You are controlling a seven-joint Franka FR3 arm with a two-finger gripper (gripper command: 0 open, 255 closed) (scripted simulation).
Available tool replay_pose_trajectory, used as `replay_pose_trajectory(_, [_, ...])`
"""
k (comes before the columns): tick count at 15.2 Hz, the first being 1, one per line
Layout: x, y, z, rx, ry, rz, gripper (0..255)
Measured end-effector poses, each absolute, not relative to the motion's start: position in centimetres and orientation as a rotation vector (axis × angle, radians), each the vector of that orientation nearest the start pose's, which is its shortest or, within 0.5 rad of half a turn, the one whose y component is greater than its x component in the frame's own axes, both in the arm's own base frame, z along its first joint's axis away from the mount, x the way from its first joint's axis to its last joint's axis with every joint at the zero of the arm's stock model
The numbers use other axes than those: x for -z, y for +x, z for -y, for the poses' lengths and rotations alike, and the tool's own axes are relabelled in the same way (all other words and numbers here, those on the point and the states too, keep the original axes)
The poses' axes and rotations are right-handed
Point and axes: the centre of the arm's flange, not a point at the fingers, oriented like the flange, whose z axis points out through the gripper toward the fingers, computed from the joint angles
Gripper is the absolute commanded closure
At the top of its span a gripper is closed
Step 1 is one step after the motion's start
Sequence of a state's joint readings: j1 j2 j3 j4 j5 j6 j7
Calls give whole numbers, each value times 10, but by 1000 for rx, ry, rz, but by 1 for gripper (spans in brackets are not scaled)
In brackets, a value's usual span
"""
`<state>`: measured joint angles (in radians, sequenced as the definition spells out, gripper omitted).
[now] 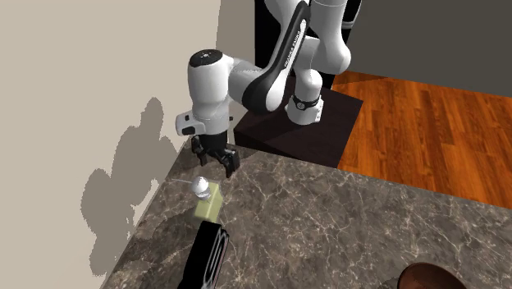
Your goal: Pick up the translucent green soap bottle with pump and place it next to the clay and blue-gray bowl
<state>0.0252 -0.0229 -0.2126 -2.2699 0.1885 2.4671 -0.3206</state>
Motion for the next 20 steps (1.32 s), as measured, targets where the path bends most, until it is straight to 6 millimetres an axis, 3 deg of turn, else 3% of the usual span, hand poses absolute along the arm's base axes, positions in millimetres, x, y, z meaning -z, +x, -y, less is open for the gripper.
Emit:
replay_pose_trajectory(3, [-370,544,109,376,-3036,1,0])
replay_pose_trajectory(10, [-334,556,106,376,-3035,3,0])
replay_pose_trajectory(16, [-331,557,107,377,-3035,3,0])
replay_pose_trajectory(17, [-331,557,107,377,-3035,3,255])
replay_pose_trajectory(20, [-332,556,108,379,-3035,2,255])
